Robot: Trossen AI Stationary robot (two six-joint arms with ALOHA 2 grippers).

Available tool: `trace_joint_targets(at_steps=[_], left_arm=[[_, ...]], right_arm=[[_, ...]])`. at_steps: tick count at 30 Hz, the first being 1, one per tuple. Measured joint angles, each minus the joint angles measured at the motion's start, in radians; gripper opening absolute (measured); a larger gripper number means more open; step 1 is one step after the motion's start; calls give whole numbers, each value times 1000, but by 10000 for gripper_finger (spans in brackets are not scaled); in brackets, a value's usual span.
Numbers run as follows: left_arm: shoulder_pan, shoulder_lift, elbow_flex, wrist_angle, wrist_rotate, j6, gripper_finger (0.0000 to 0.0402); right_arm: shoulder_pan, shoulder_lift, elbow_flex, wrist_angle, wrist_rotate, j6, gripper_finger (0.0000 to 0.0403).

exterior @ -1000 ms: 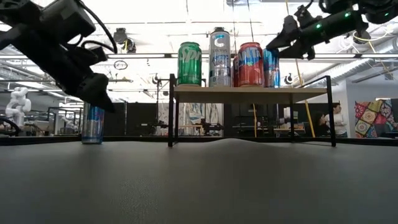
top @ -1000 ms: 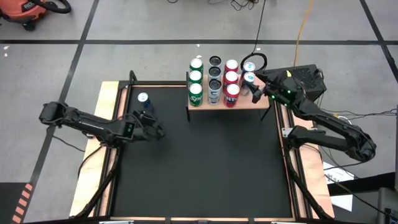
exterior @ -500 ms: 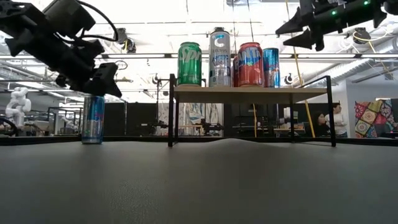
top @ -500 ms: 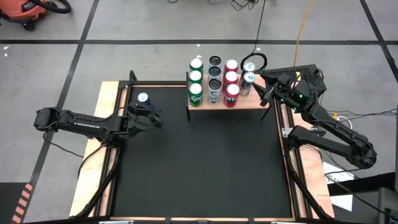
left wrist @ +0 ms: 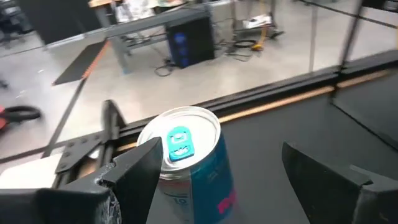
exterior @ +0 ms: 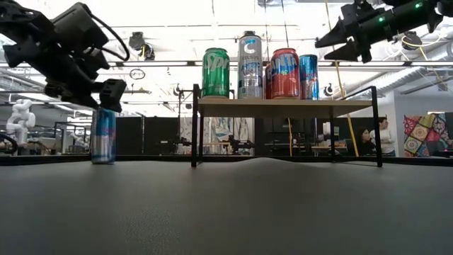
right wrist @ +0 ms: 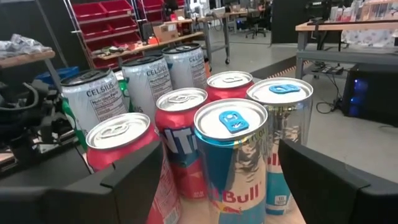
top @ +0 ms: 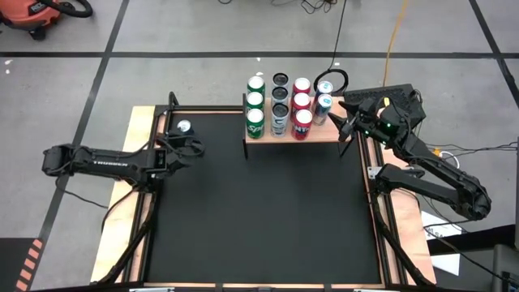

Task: Place canned beverage on shelf
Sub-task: Put the blue soda can on the shelf

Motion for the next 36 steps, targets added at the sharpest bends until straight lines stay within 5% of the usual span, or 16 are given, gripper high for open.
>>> trace_joint_targets(at_steps=[15, 36], left_arm=[[79, 1, 3, 42, 111, -15, 325], [54, 1, 81, -70, 112, 45, 325]], right_arm=[[0, -3, 1, 37, -25, 19, 308], [0, -7, 1, -4, -50, -5, 308]])
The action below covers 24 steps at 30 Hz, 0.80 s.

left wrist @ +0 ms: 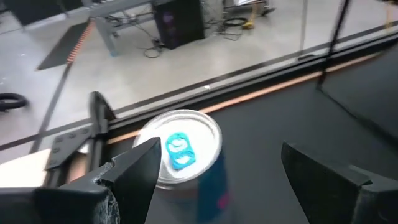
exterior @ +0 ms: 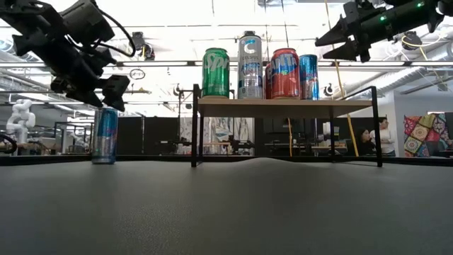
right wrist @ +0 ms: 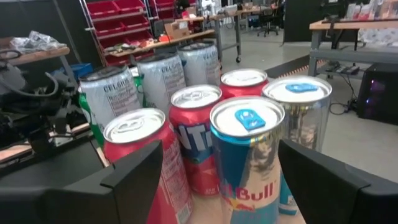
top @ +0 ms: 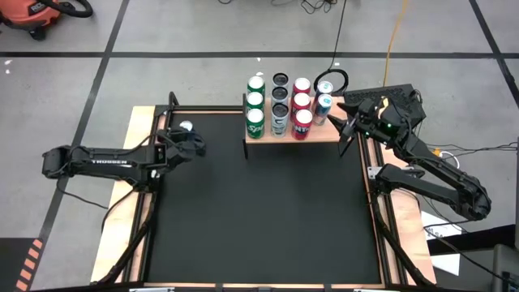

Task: Place canned beverage on shelf
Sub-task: Put the blue soda can on the shelf

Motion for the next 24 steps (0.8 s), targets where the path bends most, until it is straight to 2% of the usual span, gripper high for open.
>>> trace_joint_targets(at_steps=[4, 9, 12, 18, 24], left_arm=[[6, -4, 0, -6, -7, -21, 334], [-1, -9, 4, -13, 18, -18, 375], [28, -10, -3, -72, -8, -83, 395], [63, -10, -28, -54, -28, -111, 396], [63, -11, -27, -1, 34, -89, 396]], right_arm=[[0, 0, 0, -33, 1, -1, 308], [0, 0, 0, -30, 1, 1, 308], [0, 0, 0, -27, 0, 6, 308], [0, 0, 0, -27, -1, 8, 308], [0, 0, 0, -24, -21, 5, 308]])
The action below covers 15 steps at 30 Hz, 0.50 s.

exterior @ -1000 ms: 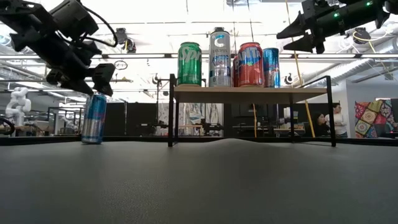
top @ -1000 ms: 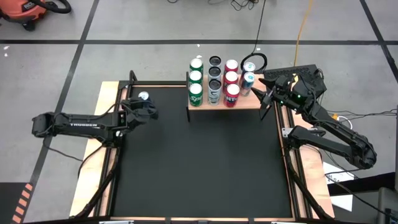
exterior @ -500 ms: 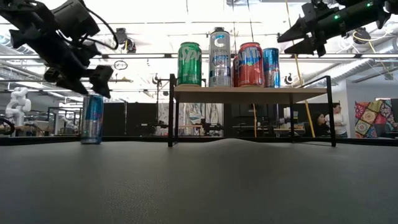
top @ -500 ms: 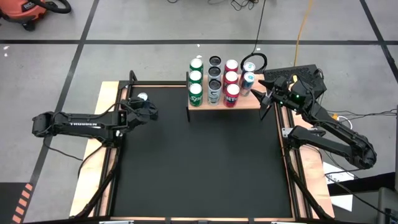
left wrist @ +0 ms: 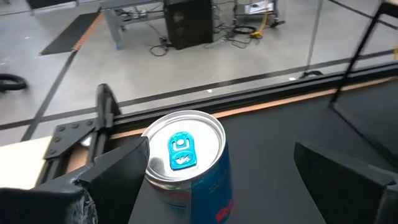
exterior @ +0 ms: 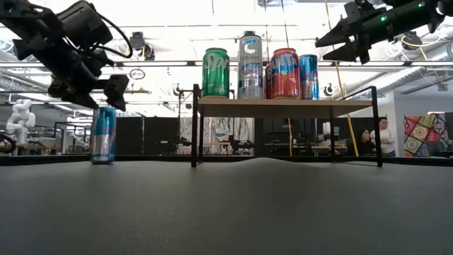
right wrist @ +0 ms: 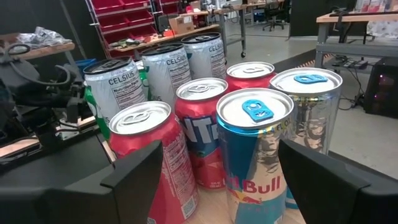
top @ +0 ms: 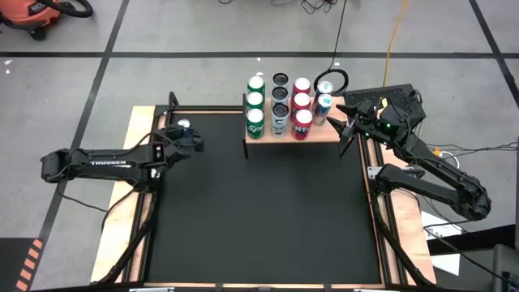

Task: Place canned beverage on shelf
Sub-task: Put the blue soda can on the shelf

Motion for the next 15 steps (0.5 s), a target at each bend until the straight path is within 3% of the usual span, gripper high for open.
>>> trace_joint_targets(at_steps=[15], left_arm=[[-17, -122, 22, -42, 47, 112, 399]], right_arm=[[0, 0, 0, -10, -2, -1, 308]])
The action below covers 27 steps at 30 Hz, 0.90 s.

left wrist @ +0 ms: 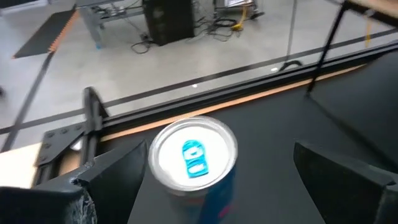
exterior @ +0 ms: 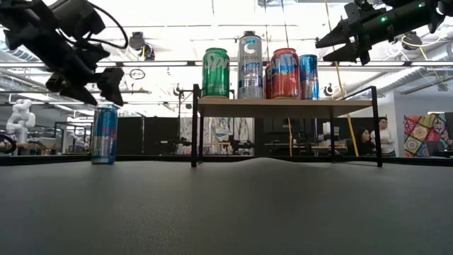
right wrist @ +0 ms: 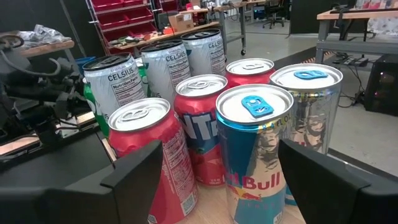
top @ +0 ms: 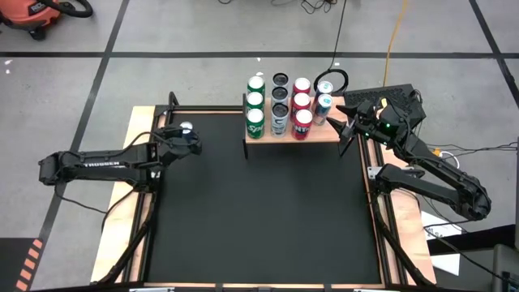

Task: Place canned beverage on shelf
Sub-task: Put the blue soda can on the shelf

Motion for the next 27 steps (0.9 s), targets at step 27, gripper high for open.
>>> trace_joint_targets(at_steps=[27], left_arm=[[112, 23, -167, 270, 119, 50, 289]], right_arm=[[1, 0, 0, 4, -29, 46, 288]])
